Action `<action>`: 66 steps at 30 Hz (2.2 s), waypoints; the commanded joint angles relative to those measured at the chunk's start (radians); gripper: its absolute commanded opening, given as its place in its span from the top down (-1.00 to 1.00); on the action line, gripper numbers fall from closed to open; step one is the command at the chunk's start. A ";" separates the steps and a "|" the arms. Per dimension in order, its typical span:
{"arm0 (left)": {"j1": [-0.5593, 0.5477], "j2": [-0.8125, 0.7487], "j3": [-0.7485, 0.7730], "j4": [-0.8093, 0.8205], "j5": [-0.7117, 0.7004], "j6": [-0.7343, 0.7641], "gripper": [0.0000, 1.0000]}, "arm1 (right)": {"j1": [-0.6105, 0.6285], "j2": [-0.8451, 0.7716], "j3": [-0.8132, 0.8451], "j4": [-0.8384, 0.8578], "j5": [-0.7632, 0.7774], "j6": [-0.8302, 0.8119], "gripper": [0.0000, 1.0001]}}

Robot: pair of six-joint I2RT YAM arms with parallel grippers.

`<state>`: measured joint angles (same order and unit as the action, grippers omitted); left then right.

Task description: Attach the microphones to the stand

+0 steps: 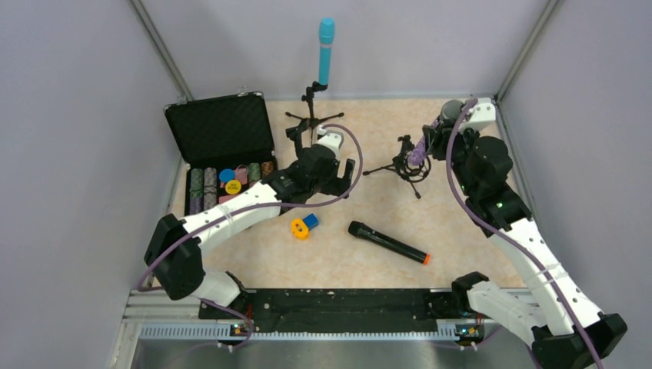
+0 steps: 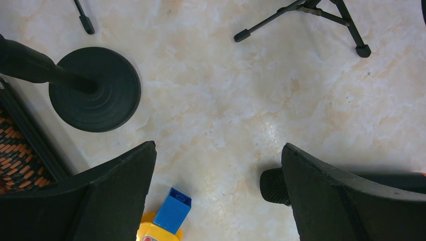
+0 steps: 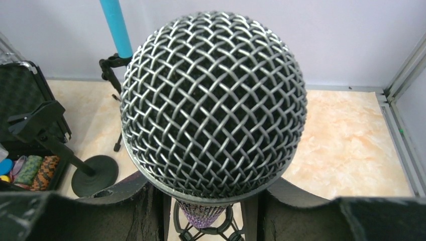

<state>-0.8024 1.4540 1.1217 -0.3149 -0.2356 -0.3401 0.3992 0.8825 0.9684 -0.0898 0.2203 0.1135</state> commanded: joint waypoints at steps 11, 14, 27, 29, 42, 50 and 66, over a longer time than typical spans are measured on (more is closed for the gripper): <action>-0.018 0.003 -0.008 0.030 -0.036 0.006 -0.98 | 0.009 0.056 -0.030 0.074 0.028 0.009 1.00; -0.021 -0.002 -0.013 0.024 -0.042 0.003 -0.98 | 0.009 0.077 -0.031 0.075 0.029 0.008 1.00; -0.028 -0.002 -0.009 0.023 -0.050 0.012 -0.98 | 0.009 0.105 -0.045 0.080 0.099 -0.013 1.00; -0.029 0.000 -0.009 0.021 -0.052 0.012 -0.98 | 0.009 0.099 -0.053 0.082 0.109 -0.013 1.00; -0.040 0.020 0.024 0.007 -0.048 0.019 -0.98 | 0.009 0.143 -0.112 0.178 0.156 -0.038 1.00; -0.044 0.026 0.028 0.010 -0.055 0.021 -0.98 | 0.009 0.150 -0.187 0.320 0.135 -0.085 1.00; -0.056 0.054 0.043 0.010 -0.061 0.033 -0.98 | 0.011 0.105 -0.371 0.640 0.043 -0.188 1.00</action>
<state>-0.8524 1.4994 1.1263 -0.3183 -0.2790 -0.3153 0.3996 0.9844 0.6483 0.5678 0.2771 0.0063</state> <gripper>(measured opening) 0.989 0.438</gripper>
